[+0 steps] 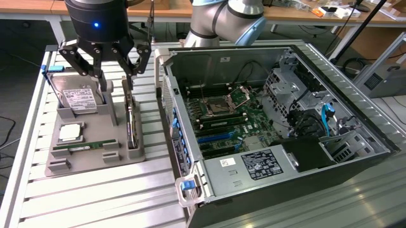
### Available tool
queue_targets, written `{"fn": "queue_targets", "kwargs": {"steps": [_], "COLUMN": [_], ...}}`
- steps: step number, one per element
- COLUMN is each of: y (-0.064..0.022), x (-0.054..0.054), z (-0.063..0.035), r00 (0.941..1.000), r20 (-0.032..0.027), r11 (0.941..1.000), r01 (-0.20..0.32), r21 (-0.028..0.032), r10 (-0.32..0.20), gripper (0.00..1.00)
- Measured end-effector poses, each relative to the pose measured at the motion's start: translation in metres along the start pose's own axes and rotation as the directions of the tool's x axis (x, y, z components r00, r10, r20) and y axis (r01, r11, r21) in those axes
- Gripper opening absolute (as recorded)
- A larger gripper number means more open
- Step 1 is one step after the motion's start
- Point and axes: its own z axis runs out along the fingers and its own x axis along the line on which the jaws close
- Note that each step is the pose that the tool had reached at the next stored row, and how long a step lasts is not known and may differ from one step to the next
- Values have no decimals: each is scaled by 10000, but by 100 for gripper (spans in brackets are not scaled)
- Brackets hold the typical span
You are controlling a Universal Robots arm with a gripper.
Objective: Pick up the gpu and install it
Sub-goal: 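Pick up the gpu and move the gpu toward the slot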
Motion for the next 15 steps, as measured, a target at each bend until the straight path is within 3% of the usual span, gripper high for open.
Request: {"fn": "queue_targets", "kwargs": {"steps": [15], "y": [-3], "x": [1], "z": [63], "r00": [10000], "r20": [0], "r11": [10000], "r01": [0], "r21": [0], "r10": [0], "gripper": [54]}}
